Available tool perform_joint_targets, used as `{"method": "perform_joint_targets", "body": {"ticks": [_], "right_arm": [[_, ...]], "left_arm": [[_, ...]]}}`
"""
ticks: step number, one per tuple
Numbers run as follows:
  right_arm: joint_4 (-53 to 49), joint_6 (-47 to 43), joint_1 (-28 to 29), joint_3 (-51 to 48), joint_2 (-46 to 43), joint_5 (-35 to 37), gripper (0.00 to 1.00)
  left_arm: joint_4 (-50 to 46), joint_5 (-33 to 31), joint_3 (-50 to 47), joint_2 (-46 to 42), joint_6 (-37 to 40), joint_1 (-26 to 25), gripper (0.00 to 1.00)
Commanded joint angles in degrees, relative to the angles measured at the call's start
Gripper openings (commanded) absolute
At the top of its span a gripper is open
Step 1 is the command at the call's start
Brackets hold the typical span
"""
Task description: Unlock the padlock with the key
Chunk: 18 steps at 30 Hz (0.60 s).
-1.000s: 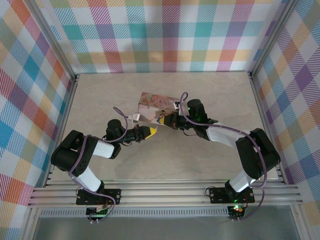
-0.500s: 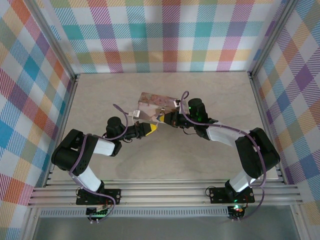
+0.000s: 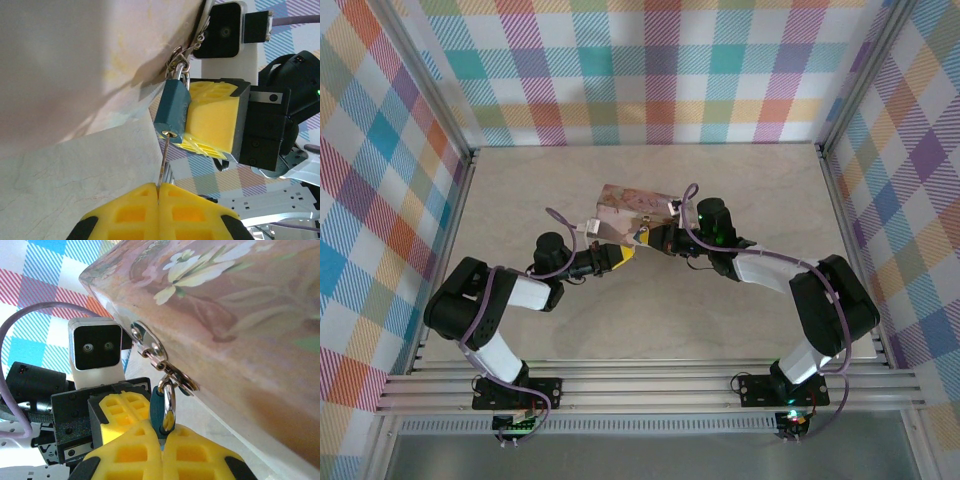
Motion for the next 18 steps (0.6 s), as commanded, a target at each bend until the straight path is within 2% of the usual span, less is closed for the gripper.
{"method": "perform_joint_targets", "body": {"ticks": [1, 18], "right_arm": [[5.52, -0.59, 0.53, -0.26, 0.76, -4.3, 0.0], [7.62, -1.95, 0.52, -0.4, 2.94, -7.4, 0.0]], "left_arm": [[-1.47, -0.93, 1.38, -0.92, 0.41, 0.29, 0.0], [1.17, 1.86, 4.12, 1.61, -1.63, -0.43, 0.0]]}}
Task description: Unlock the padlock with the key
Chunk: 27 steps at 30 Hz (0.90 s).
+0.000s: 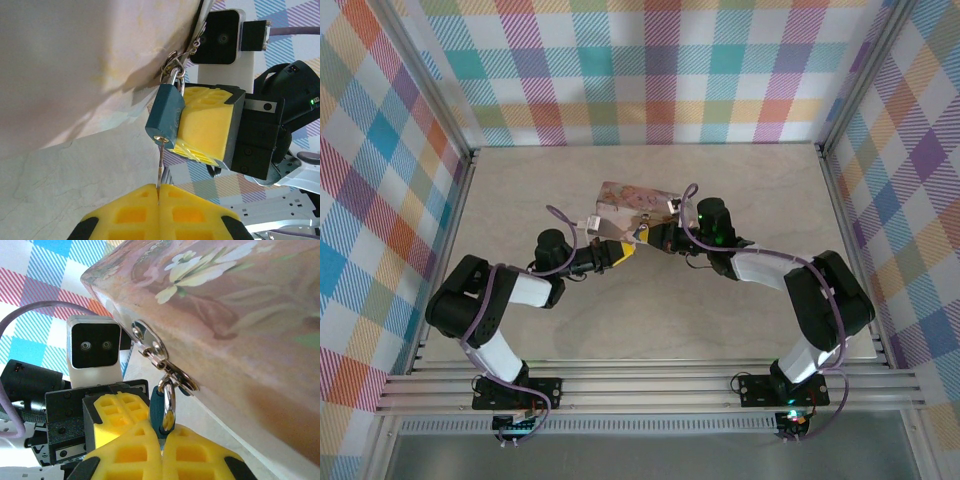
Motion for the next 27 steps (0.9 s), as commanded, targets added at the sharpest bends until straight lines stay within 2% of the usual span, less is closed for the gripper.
{"method": "perform_joint_targets", "body": {"ticks": [1, 11, 17, 19, 21, 24, 27], "right_arm": [[3.7, -1.3, 1.05, -0.42, 0.82, -7.13, 0.0], [3.81, -5.89, 0.97, 0.2, 1.39, -14.41, 0.0], [3.17, -8.32, 0.99, -0.31, 1.28, -14.87, 0.0], [-0.36, -10.0, 0.97, -0.18, 1.2, -11.94, 0.0], [-6.47, -12.24, 0.97, 0.45, 1.3, -7.19, 0.0], [-9.18, -14.05, 1.0, -0.13, 1.62, -2.42, 0.0], [-11.79, -17.05, 1.58, -0.39, 2.62, 1.23, 0.0]], "left_arm": [[1.3, 2.34, 2.37, 0.41, -0.43, -0.32, 0.0], [-3.51, 6.03, 4.64, 1.86, 3.67, 0.37, 0.0], [-10.95, 4.05, 5.61, 0.17, 8.61, 0.26, 0.0], [-12.21, 1.94, 5.39, -0.49, 10.27, 0.04, 0.0], [-20.88, -2.38, 5.19, -3.06, 17.5, -0.44, 0.0], [-34.76, -9.5, 5.41, -6.97, 28.71, -2.57, 0.0], [-41.36, -13.93, 4.77, -8.66, 34.7, -4.3, 0.0]]}}
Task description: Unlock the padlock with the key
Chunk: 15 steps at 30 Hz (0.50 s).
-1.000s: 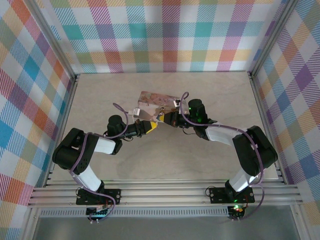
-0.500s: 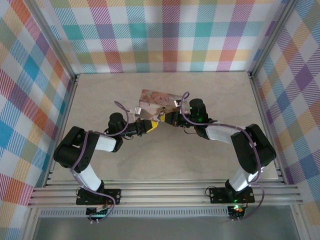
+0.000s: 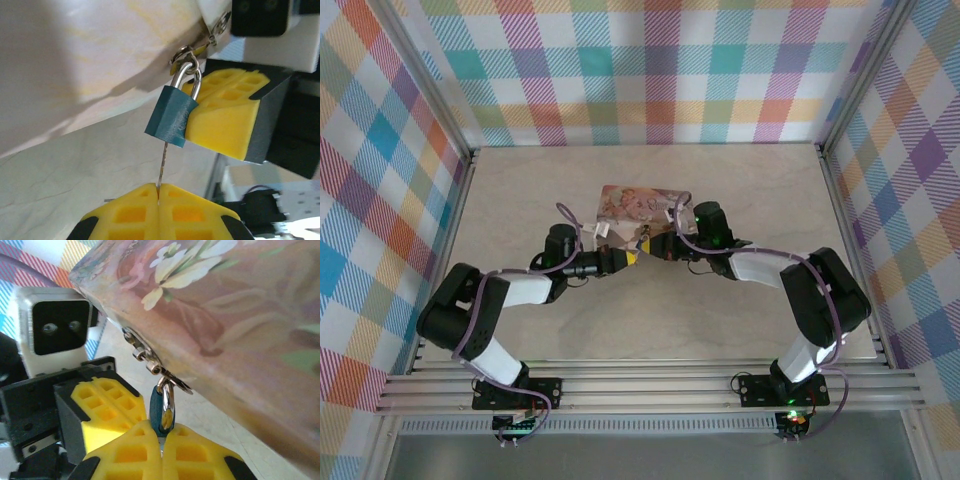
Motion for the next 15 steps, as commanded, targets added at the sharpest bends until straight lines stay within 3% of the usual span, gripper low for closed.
{"method": "perform_joint_targets", "body": {"ticks": [1, 14, 15], "right_arm": [[-3.98, -5.84, 1.51, -0.52, 1.43, 1.61, 0.0], [-0.78, -5.05, 3.04, -6.87, 4.38, 7.81, 0.0], [-0.94, -4.72, 3.14, -7.23, 4.17, 8.67, 0.07]], "left_arm": [[-11.67, -7.91, 0.85, -2.43, 11.63, -1.36, 0.0], [-13.61, -12.19, -3.39, -0.85, 17.35, -5.82, 0.0], [-13.46, -12.76, -3.91, -1.19, 17.52, -5.93, 0.0]]}}
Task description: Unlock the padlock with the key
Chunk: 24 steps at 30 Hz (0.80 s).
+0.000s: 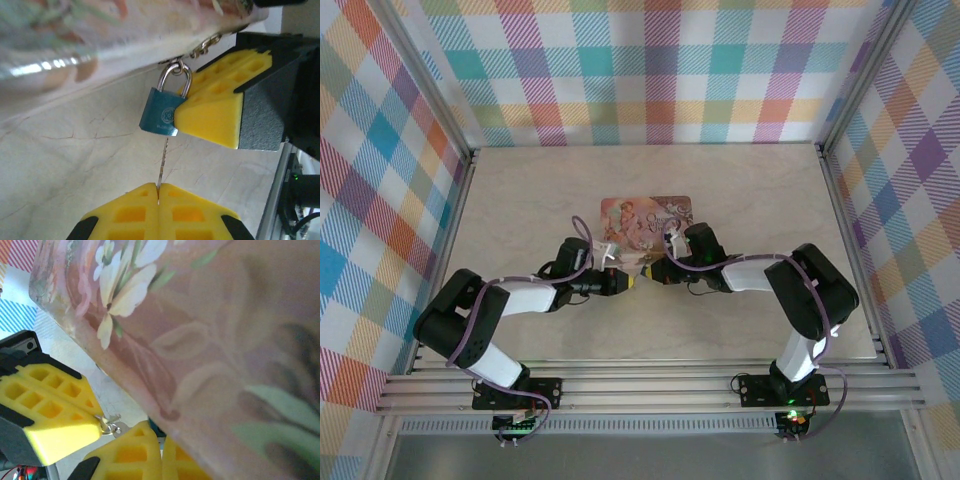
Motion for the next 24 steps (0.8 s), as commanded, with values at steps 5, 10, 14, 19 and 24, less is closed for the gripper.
{"method": "perform_joint_targets", "body": {"ticks": [5, 10, 14, 19, 24], "right_arm": [[-8.85, 2.03, 2.13, -0.45, -3.43, 11.16, 0.5], [-23.83, 5.47, 7.19, 4.22, -5.65, 30.98, 0.59], [-31.2, 8.26, 13.4, 8.94, -4.62, 43.82, 0.59], [-35.86, 9.05, 18.99, 16.14, -0.07, 51.57, 0.61], [-38.93, 10.46, 19.33, 22.13, 4.93, 53.81, 0.62]], "left_arm": [[-2.25, -4.56, -3.16, -3.85, 3.93, -1.22, 0.0], [-5.36, -6.73, -4.09, -9.08, 4.9, -1.36, 0.0], [-9.18, -8.76, -4.14, -12.91, 5.32, -1.46, 0.0], [-12.74, -10.2, -4.62, -16.12, 5.81, -1.46, 0.0], [-13.66, -11.05, -5.89, -18.52, 5.74, -1.46, 0.0]]}}
